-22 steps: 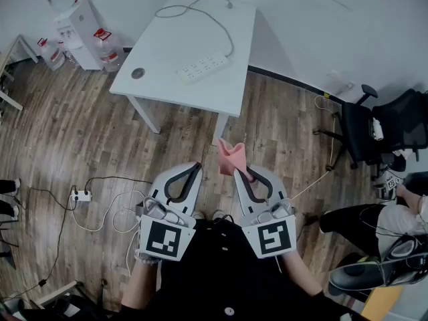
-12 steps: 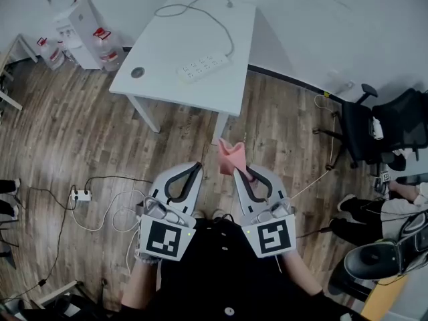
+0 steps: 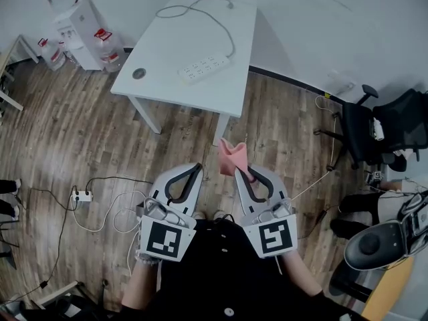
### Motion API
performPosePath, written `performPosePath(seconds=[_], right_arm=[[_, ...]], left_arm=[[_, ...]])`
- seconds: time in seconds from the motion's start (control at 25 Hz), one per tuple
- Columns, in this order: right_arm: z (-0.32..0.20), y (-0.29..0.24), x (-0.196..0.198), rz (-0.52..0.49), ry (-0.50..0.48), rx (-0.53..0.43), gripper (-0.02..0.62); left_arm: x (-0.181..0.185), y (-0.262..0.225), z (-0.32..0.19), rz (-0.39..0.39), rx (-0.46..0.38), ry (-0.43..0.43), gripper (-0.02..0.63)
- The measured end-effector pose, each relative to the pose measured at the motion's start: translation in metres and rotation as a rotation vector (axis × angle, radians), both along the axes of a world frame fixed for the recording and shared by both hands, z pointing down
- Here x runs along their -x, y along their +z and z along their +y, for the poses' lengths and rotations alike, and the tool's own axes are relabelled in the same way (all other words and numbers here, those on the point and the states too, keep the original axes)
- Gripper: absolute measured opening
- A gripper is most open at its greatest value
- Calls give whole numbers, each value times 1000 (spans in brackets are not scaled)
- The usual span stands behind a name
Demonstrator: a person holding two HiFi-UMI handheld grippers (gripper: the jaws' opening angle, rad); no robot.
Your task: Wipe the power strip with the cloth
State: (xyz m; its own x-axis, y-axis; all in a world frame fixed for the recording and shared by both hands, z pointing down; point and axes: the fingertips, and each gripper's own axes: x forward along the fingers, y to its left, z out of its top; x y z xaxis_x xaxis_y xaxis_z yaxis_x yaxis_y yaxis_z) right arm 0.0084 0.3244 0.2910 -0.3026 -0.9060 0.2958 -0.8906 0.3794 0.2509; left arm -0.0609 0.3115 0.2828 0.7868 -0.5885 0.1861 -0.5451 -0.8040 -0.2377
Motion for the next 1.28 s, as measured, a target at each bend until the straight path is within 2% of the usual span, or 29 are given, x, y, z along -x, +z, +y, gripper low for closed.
performPosePath(seconds=[0.4,1.04,1.28], right_arm=[[-4,3,1,11,20,8,49],[-18,0,29,38,76,-37,49],[-25,1,28,36,72,-13,50]], left_arm=[[5,1,-3,6,-1,9,14],[43,5,-16,18,-25,46,14],[34,0,-30,29,-36,57,14]])
